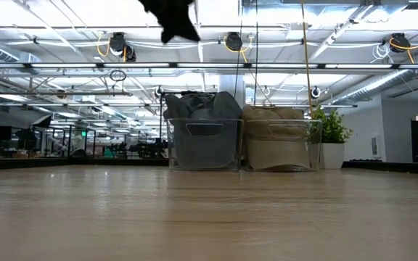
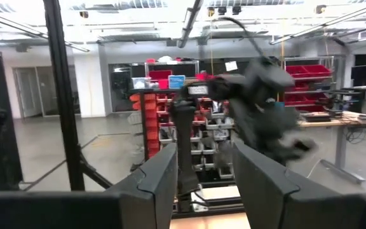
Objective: Pick & Place hat
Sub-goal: Return to Home Position
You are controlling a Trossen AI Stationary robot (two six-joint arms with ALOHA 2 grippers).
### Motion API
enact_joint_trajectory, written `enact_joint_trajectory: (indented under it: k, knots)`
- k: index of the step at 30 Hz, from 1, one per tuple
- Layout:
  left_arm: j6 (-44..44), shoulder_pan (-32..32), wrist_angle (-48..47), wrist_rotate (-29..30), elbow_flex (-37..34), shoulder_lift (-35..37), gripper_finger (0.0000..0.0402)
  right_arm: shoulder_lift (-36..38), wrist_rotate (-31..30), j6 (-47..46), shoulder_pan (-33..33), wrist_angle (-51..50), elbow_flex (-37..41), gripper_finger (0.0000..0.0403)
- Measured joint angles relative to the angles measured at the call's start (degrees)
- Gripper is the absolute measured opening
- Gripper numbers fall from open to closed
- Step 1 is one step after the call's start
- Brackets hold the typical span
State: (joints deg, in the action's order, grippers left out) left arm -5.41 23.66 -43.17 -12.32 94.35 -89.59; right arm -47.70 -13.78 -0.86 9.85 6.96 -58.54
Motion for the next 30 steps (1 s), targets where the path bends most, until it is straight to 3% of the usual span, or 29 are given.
enact_joint_trajectory:
  k: [4, 9, 18, 21, 30]
  knots:
    - [1.5, -2.3, 0.2, -4.5, 0.0, 5.9, 0.0002, 0.0, 0.1, 0.3, 0.0, 0.0, 0.0, 0.0141]
    - [1.1, -6.3, 0.4, -5.3, 0.0, 13.0, 0.0001, 0.0, 0.1, 0.1, 0.0, 0.0, 0.0, 0.0141]
    - [4.8, -16.1, 2.6, 8.0, -8.4, 29.0, 0.0001, 0.0, 0.3, 2.6, -0.1, -0.1, 0.0, 0.0141]
    - [6.5, -19.8, 4.4, 12.7, -12.3, 34.2, 0.0001, 0.0, 0.4, -1.4, 0.0, -0.1, 0.0, 0.0141]
    - [6.8, -28.8, 4.5, 24.2, -19.0, 43.6, 0.0001, 0.0, 0.5, -3.6, 0.0, -6.4, 0.0, 0.0141]
